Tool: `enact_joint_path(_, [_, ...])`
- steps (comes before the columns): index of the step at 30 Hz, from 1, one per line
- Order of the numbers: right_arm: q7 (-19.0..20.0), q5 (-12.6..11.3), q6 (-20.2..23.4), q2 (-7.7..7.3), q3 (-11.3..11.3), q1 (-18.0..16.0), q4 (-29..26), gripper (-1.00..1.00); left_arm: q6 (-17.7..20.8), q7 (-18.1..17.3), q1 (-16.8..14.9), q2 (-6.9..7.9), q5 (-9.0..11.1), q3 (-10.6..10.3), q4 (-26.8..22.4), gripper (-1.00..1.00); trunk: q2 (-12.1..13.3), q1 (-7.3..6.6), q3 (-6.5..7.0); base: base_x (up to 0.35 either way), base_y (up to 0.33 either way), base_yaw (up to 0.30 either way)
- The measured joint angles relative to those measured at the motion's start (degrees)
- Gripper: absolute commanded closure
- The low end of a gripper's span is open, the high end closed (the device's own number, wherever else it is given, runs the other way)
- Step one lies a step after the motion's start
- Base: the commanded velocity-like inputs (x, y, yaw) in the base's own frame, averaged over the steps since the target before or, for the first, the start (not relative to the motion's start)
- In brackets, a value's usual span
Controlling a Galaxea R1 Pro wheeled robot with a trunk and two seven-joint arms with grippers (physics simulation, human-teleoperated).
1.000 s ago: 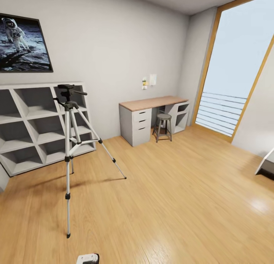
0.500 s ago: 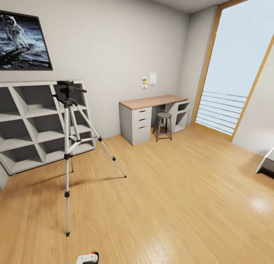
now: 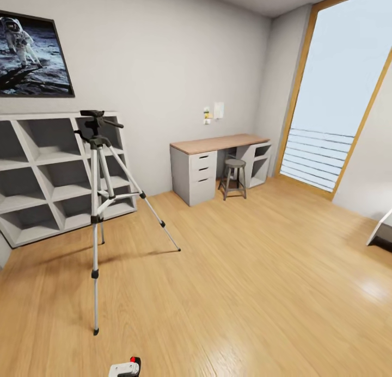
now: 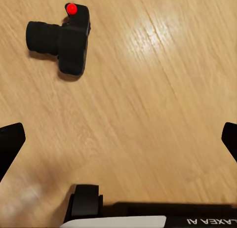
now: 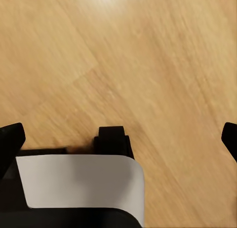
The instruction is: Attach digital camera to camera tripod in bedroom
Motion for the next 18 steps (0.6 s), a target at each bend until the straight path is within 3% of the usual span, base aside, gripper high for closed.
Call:
enact_joint_path(8, [-0.1, 0.39, -1.42, 0.09, 0.0, -0.03, -1.59, -1.0, 0.53, 0.12, 0.0, 0.03, 0.01, 0.21, -0.44, -1.0, -3.21, 1.76, -1.44, 0.0, 0.0, 0.0])
enact_joint_path(13, [-0.23, 0.73, -0.23, 0.24, 0.2, -0.03, -7.89, -1.0, 0.93, 0.15, 0.0, 0.19, 0.0, 0.21, -0.87, -1.0, -5.21, 2.86, -2.33, 0.0, 0.0, 0.0])
enact_joint_path(18, [-0.39, 0.72, 3.65, 0.28, 0.14, -0.01, -15.35, -1.0, 2.29, 0.2, 0.0, 0.62, -0.03, 0.39, -3.31, -1.0, -7.22, 3.95, -3.23, 0.0, 0.0, 0.0])
